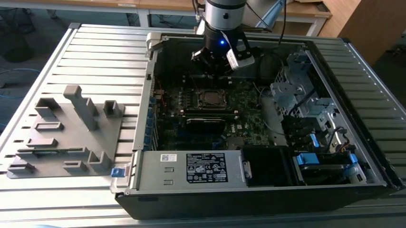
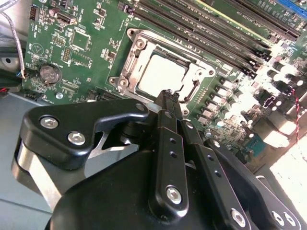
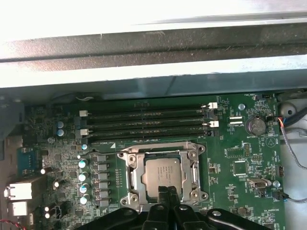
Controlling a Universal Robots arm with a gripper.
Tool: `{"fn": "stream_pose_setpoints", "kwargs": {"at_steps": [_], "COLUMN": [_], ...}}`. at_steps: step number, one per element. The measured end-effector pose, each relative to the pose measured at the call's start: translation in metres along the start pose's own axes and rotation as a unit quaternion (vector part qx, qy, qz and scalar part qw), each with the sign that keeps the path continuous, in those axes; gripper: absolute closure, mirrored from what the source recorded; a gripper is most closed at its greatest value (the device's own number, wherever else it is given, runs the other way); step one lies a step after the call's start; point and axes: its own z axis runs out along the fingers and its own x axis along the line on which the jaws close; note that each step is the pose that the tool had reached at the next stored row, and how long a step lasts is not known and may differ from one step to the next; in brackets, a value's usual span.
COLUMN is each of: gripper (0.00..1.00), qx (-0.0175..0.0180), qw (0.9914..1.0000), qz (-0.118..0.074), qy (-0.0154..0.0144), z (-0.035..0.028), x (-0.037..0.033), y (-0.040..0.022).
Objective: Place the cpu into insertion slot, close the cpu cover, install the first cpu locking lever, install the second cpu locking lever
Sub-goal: 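Install the first cpu locking lever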
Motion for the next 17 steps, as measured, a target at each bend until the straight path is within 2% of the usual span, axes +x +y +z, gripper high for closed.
{"fn": "stream_pose_setpoints", "kwargs": {"at_steps": [6, 17], "gripper": [0.89, 0.89], "qx": [-0.0001, -0.0002], "qw": [1.0, 1.0], "qz": [0.0, 0.0], "qy": [0.0001, -0.0006], "z": [-0.0001, -0.0007], "x": [0.0017, 0.0262], "y": [-0.0002, -0.0022]}}
